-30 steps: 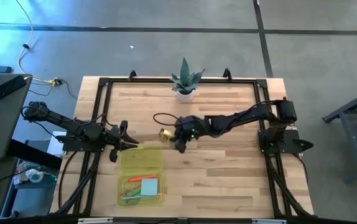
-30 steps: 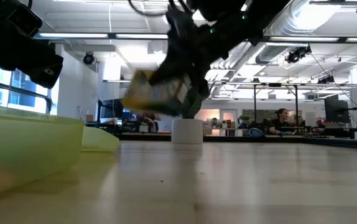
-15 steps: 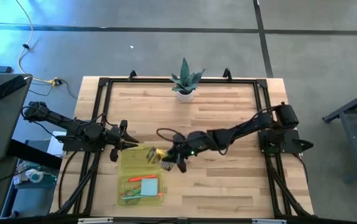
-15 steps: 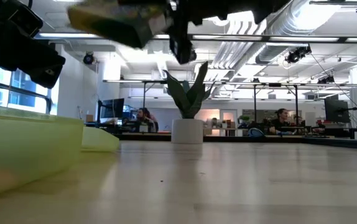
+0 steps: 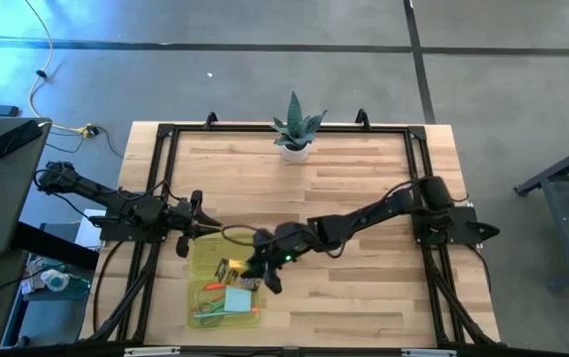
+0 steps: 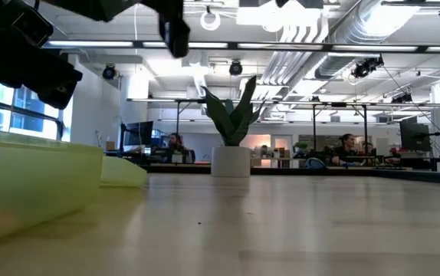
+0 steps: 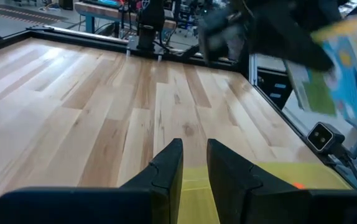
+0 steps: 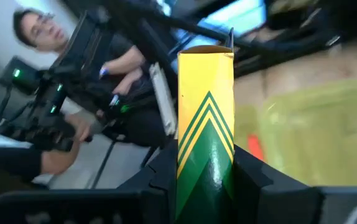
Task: Pack school essentials
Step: Put the box of crayons into the yellow supply box
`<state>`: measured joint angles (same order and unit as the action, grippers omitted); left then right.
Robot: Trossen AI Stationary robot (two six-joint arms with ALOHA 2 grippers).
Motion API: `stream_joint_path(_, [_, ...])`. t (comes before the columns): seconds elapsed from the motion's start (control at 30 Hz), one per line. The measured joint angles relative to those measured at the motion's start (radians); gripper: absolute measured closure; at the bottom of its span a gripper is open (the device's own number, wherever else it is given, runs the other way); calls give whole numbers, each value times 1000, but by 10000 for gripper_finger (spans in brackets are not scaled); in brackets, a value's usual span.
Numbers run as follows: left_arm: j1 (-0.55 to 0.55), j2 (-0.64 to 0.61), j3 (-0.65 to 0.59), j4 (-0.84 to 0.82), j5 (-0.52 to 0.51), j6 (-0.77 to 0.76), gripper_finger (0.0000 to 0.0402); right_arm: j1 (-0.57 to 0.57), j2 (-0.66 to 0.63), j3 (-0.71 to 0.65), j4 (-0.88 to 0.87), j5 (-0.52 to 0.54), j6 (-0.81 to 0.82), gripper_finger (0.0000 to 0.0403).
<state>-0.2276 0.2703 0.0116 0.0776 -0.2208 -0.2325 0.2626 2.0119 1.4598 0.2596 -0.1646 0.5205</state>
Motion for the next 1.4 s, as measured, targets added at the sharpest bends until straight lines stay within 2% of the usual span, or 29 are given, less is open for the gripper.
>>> stream_joint_path(0.63, [0,0,0,0,0,-2,339,6,401,365,-9,-329,198,318])
stream_joint_path(1.4, [0,0,0,-1,-3,-1,339,1,423,358,-71,-308,130,316])
